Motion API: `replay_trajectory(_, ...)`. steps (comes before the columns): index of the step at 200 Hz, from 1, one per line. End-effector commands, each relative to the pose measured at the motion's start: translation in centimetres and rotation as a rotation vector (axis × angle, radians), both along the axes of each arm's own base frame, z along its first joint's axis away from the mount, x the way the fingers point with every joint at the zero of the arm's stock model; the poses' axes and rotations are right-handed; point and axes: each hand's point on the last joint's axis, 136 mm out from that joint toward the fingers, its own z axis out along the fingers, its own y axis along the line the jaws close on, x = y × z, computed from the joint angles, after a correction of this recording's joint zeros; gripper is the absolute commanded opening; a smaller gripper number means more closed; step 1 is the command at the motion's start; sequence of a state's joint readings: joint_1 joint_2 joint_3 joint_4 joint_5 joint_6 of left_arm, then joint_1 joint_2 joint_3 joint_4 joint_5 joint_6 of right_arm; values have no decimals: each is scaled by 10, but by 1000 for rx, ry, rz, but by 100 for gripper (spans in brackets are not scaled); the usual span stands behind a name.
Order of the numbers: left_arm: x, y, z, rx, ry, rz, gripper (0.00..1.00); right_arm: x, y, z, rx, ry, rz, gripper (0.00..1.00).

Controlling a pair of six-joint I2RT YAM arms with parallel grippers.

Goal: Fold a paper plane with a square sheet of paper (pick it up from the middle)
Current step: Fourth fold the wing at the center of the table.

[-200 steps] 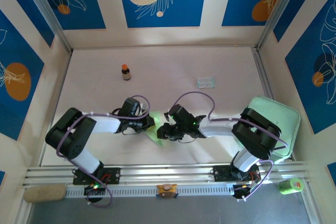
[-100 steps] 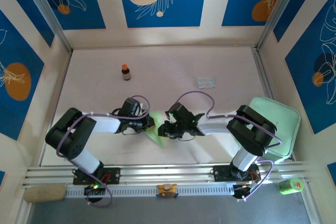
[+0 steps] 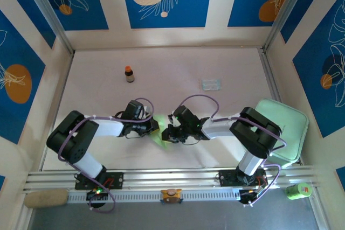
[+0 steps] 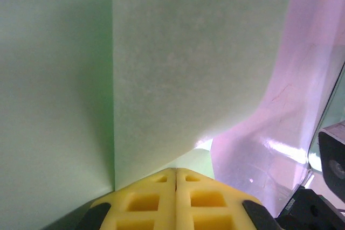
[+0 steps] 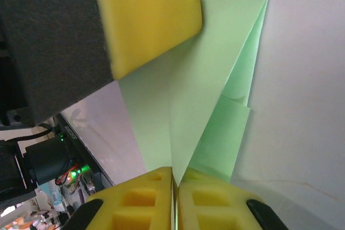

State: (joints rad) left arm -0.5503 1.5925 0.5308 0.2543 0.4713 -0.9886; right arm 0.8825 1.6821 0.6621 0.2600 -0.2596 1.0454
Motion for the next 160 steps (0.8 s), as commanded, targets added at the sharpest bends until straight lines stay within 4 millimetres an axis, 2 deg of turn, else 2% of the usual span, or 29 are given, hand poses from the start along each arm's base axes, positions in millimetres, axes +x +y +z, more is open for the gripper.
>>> replay_trajectory(1,-8,6,-9,26,28,4,2,-15,-1,-11,6,57,27,10)
replay_trajectory(52,-9,7,-10,31,32,8,2,-27,-4,-25,-19,100,34,9)
replay_trajectory(139,-9,8,-10,37,31,11,2,-36,-12,-24,-43,112,36,14)
replay_trajectory(160,-9,8,-10,37,32,10,2,-39,-15,-27,-52,117,37,13)
